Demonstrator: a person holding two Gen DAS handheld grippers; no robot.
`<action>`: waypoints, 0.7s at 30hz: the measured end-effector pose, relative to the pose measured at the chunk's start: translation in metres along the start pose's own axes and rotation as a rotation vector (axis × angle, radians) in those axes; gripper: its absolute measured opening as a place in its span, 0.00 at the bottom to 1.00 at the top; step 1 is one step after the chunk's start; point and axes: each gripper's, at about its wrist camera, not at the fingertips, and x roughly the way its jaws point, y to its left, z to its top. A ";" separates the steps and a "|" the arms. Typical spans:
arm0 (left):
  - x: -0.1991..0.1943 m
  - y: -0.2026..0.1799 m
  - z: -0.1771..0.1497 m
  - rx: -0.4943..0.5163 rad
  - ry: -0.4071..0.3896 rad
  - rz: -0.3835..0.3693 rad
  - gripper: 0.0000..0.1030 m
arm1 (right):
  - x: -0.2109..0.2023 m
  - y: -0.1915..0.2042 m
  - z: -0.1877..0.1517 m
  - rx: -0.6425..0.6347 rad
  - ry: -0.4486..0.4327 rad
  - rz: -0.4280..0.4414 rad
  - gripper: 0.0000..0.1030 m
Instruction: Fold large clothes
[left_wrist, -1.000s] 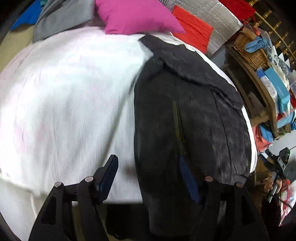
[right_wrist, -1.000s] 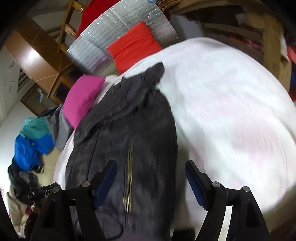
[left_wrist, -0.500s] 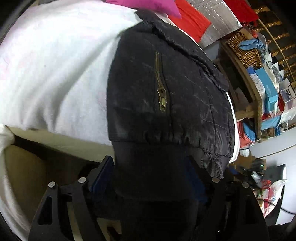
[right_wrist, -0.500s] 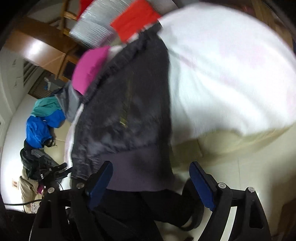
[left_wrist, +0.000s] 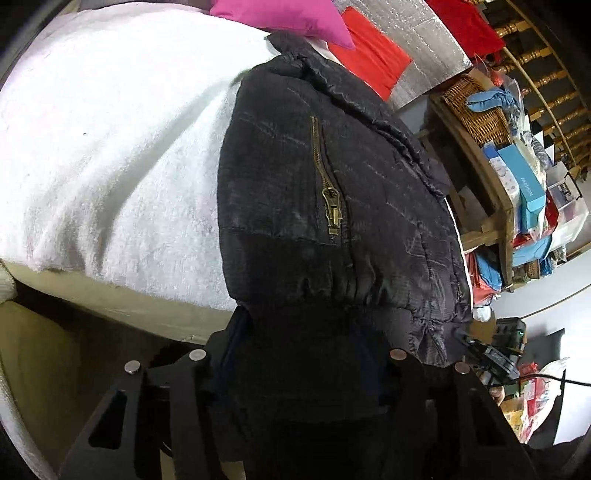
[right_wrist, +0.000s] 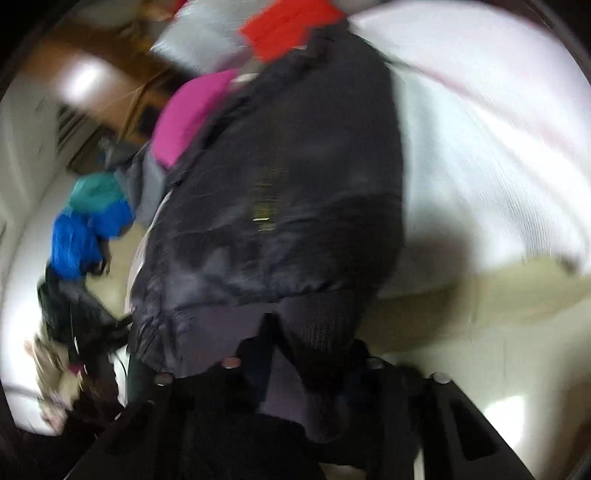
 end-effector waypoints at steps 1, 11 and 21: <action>0.000 0.005 0.001 -0.020 0.007 -0.005 0.55 | -0.006 0.005 0.002 -0.015 -0.014 0.024 0.28; 0.011 0.007 -0.004 -0.031 0.082 -0.089 0.68 | 0.030 -0.007 0.010 0.034 0.071 -0.072 0.32; -0.022 -0.022 0.011 0.080 -0.016 -0.143 0.19 | -0.028 0.054 0.043 -0.134 -0.146 -0.005 0.20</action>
